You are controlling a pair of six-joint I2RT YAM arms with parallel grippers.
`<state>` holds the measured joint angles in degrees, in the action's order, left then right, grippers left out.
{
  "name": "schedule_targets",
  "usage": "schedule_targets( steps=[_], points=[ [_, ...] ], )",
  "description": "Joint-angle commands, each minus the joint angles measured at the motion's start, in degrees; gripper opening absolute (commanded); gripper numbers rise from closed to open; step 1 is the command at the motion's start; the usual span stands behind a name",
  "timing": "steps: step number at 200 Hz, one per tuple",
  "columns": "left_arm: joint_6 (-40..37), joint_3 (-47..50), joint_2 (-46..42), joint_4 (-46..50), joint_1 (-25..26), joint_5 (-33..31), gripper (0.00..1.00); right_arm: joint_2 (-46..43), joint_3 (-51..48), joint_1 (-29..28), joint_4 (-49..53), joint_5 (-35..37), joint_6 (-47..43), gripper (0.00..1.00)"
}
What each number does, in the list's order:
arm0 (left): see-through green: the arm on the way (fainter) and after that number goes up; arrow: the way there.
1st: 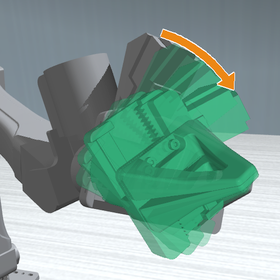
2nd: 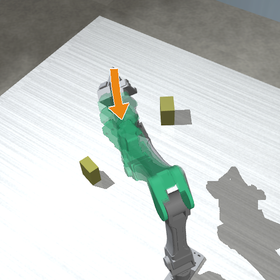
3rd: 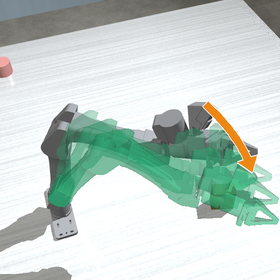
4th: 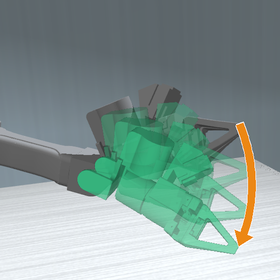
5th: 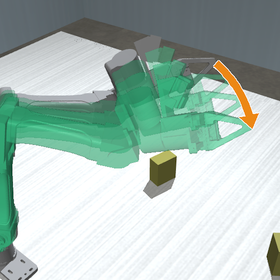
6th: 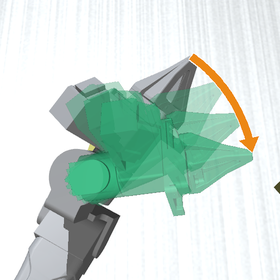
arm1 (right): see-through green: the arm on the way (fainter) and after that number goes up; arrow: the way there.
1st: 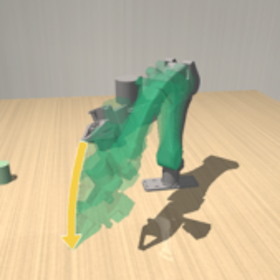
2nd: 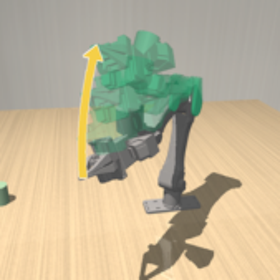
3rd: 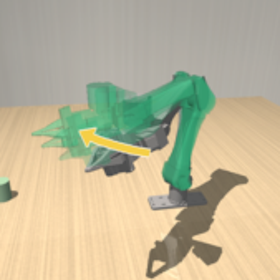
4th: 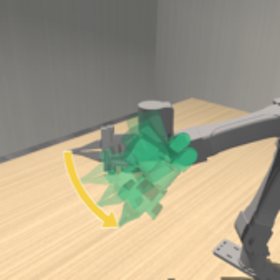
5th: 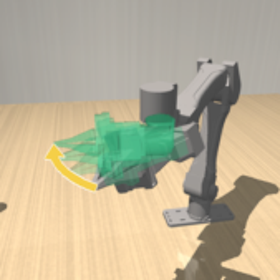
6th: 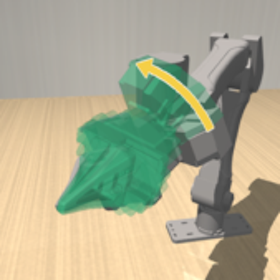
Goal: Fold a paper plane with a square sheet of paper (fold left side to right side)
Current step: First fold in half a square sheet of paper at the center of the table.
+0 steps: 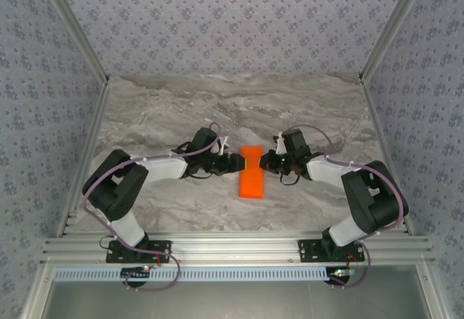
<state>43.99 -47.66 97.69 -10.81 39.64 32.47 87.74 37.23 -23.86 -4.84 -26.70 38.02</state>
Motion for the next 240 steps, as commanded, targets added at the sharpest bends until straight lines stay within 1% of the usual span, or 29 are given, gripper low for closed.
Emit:
schedule_targets(
  steps=[1,37,92,141,178,223,240],
  points=[
    [-0.75,-2.98,2.09,1.21,1.25,-0.30,0.63,1.35,1.10,0.17,0.48,0.70,-1.22,0.03],
    [0.33,-4.26,4.30,1.98,1.58,-1.02,0.63,2.38,1.20,0.18,-0.39,0.51,-0.91,0.04],
    [-0.17,-5.16,4.77,5.93,1.59,-3.91,0.63,3.37,1.48,0.16,-0.47,0.68,-0.94,0.05],
    [-0.37,-5.77,5.57,7.19,1.63,-4.26,0.63,3.56,1.61,0.24,-0.21,0.77,-1.04,0.05],
    [0.64,-6.71,7.13,7.05,1.77,-3.16,0.62,3.74,1.80,0.21,0.01,0.33,-1.08,0.11],
    [1.00,-7.91,8.28,8.55,2.01,-3.33,0.57,3.61,2.09,0.24,0.28,0.20,-1.11,0.13],
    [0.76,-8.71,8.82,9.84,2.29,-3.88,0.55,3.12,2.31,0.23,0.71,0.24,-1.19,0.17]
  ],
)
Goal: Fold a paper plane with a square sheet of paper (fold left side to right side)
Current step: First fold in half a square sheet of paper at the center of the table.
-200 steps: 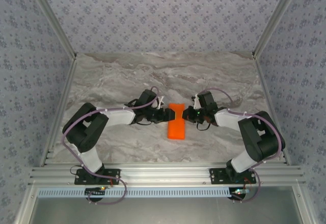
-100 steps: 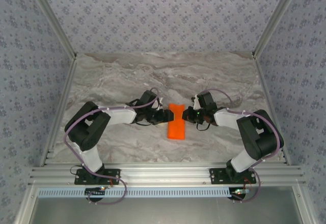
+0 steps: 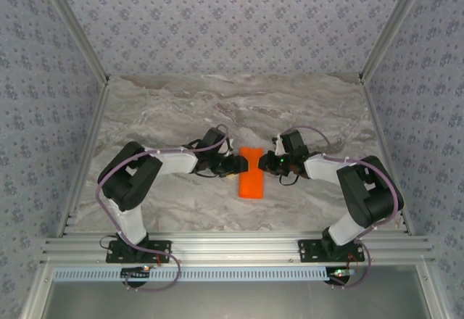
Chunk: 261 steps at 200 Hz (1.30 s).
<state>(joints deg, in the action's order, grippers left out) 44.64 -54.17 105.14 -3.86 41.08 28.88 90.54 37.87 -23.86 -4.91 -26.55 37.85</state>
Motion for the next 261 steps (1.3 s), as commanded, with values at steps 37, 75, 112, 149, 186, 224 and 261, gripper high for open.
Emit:
schedule_targets(
  steps=[37,75,112,149,186,224,261],
  points=[
    [-1.37,-4.50,2.39,6.64,1.84,-2.00,0.53,-2.69,1.67,0.32,2.97,2.19,-1.28,0.31],
    [-1.89,-5.74,3.03,8.86,2.32,-2.92,0.52,-8.02,1.24,0.72,7.87,7.73,-4.00,0.49],
    [-2.39,-6.94,3.71,11.12,2.72,-4.07,0.53,-12.84,0.03,1.37,11.49,13.71,-4.70,0.63],
    [-2.03,-7.23,4.10,12.10,2.79,-4.89,0.53,-15.35,-0.86,2.03,12.83,15.21,-5.08,0.73],
    [-1.84,-7.53,4.46,12.94,2.94,-5.24,0.53,-15.60,-1.57,2.06,12.55,14.69,-4.92,0.76],
    [-1.83,-8.04,4.87,14.14,2.95,-5.86,0.53,-15.59,-1.84,2.06,11.92,14.18,-4.69,0.77],
    [-1.43,-8.88,5.72,15.65,3.12,-6.53,0.54,-15.57,-1.99,1.99,11.91,13.98,-4.59,0.77]
  ],
)
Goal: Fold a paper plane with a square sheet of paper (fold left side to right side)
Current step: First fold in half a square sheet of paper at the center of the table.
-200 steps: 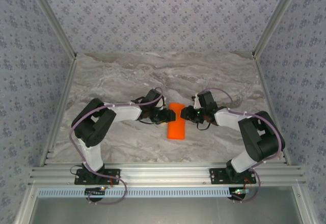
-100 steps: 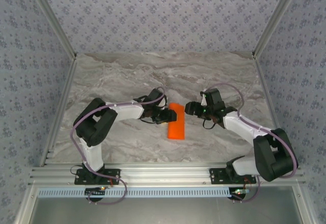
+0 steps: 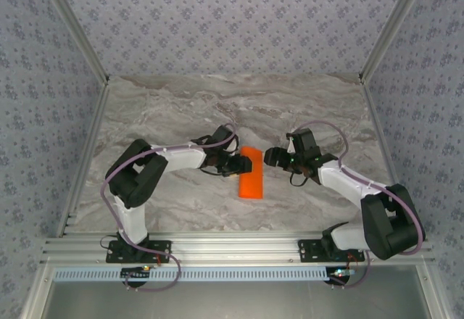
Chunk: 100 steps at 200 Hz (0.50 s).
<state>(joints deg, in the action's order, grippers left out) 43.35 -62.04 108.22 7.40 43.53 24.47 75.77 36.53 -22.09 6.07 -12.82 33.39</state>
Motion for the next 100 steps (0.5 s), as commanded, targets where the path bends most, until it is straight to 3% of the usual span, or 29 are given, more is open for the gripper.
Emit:
schedule_targets(
  steps=[1,100],
  points=[
    [-0.17,-1.08,2.66,4.43,0.68,-2.13,0.54,-0.80,-0.66,0.26,0.95,0.25,-0.10,0.77],
    [0.33,-2.80,4.34,7.93,1.05,-4.00,0.54,-0.71,-0.99,0.20,0.83,0.17,0.02,0.78]
  ],
)
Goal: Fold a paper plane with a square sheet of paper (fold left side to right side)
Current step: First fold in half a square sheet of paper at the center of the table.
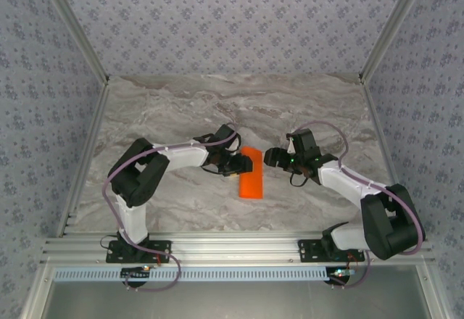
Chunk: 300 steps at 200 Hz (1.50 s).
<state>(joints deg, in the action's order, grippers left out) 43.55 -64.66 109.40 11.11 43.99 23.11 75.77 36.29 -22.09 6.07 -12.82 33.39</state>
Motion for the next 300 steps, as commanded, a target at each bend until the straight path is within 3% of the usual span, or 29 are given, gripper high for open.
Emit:
schedule_targets(
  steps=[1,300],
  points=[
    [0.13,-0.19,3.17,4.24,0.58,-2.60,0.54,-0.71,-0.72,0.15,0.81,0.17,0.01,0.78],
    [-1.95,-2.75,4.85,9.25,1.59,-5.36,0.53,1.08,-0.43,-1.79,0.75,-0.54,0.14,0.78]
  ],
)
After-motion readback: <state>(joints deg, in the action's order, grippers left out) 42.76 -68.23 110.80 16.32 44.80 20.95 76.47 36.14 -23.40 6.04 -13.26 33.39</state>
